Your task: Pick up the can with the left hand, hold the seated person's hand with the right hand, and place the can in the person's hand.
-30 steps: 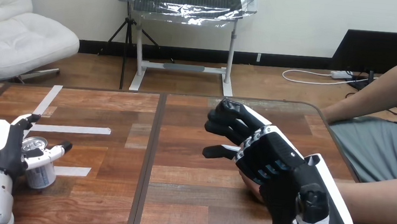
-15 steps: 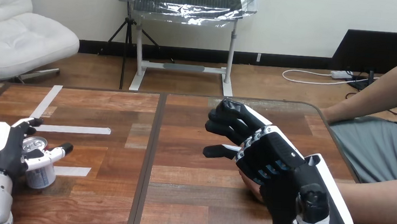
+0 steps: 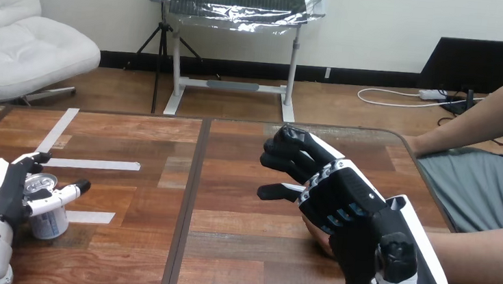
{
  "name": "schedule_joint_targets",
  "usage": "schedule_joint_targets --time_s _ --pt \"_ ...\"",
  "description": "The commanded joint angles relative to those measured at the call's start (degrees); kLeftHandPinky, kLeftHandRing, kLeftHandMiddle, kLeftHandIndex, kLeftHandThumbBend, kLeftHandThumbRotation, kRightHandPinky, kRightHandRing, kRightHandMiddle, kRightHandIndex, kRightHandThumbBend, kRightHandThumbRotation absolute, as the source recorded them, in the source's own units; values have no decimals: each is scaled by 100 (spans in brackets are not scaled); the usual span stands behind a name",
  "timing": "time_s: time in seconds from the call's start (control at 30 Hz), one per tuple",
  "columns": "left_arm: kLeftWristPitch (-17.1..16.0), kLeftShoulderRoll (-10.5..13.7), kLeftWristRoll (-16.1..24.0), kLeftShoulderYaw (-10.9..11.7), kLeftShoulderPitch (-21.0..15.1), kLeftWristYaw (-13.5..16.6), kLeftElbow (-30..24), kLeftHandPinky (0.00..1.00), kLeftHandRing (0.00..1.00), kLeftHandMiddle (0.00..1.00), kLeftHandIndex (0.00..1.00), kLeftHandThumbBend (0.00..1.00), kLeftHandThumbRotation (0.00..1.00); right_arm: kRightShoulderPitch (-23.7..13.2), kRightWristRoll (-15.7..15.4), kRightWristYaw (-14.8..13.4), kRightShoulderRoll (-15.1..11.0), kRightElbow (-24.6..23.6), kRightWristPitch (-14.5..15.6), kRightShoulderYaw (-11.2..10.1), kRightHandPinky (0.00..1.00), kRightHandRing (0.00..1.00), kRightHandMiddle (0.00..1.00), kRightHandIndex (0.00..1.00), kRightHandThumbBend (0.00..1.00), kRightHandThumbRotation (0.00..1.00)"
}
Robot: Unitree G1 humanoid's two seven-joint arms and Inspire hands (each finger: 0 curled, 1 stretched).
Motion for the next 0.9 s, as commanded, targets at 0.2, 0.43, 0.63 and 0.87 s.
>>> schedule_joint_targets --time_s 0.2,0.43,0.63,0.87 --pt "79 136 -167 94 -400 -67 15 76 84 86 84 70 38 -295 32 -16 15 -157 -114 -75 72 85 86 86 78 96" --pt "213 131 -163 48 -443 -63 45 77 85 86 84 71 34 -283 13 -32 7 -194 -90 -83 71 85 85 86 79 96" --pt "340 133 -100 -21 -471 -12 -25 76 84 85 82 72 25 -269 -2 -47 -2 -225 -63 -91 69 84 85 86 80 96" --pt "414 125 -28 -66 -518 87 -21 73 80 82 79 75 13 -258 21 -54 -22 -276 10 -86 69 85 86 86 81 96"
